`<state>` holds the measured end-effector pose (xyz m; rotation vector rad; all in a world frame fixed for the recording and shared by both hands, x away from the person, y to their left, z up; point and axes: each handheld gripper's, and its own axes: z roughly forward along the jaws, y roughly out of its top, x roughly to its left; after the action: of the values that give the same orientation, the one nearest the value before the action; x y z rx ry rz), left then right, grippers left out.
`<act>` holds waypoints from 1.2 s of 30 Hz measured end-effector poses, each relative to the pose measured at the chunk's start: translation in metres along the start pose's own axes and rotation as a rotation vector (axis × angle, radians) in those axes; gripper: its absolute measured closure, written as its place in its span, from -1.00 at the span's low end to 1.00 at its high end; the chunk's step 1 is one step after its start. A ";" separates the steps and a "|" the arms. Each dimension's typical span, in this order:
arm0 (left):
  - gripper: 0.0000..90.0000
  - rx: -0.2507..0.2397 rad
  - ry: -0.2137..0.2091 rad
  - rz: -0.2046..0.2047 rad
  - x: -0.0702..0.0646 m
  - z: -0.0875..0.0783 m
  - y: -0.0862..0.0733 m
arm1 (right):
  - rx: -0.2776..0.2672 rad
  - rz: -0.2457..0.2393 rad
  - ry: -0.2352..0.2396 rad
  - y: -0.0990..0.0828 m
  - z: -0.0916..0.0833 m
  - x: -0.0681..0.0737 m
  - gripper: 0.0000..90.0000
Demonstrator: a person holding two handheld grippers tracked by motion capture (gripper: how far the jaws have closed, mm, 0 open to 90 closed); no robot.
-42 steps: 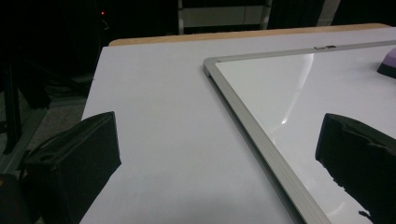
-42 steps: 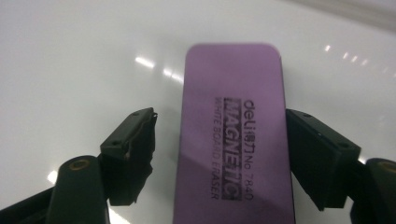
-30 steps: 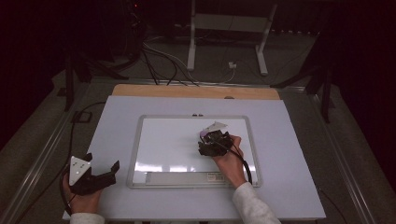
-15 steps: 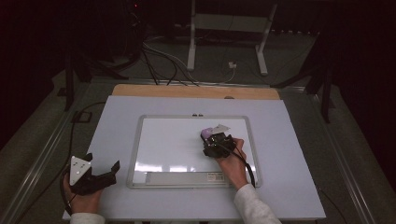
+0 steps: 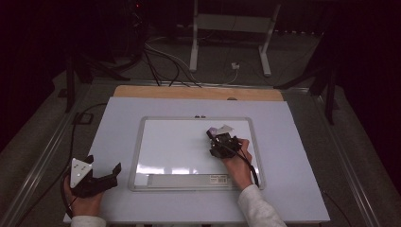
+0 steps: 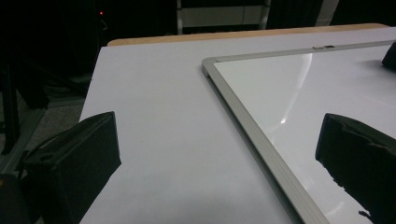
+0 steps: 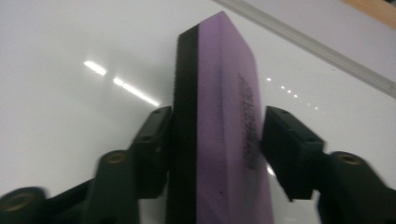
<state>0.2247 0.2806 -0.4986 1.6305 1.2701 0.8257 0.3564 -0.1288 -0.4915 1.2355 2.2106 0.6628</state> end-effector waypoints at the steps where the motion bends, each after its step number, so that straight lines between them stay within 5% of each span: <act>1: -0.99 0.001 -0.001 0.001 0.000 0.000 0.000 | -0.003 0.008 0.004 0.000 0.000 -0.002 0.05; 9: -0.99 0.000 0.000 0.003 0.000 0.000 0.000 | -0.045 0.039 0.007 -0.001 -0.007 -0.006 0.36; 19: -0.99 0.000 0.001 0.003 0.000 0.000 0.000 | -0.081 0.067 0.048 0.000 -0.012 -0.005 0.39; 36: -0.99 0.001 0.001 0.004 0.000 0.000 0.000 | -0.118 0.109 0.039 0.003 -0.018 -0.012 0.40</act>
<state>0.2247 0.2803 -0.4986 1.6342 1.2686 0.8280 0.3520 -0.1405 -0.4743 1.2989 2.1135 0.8545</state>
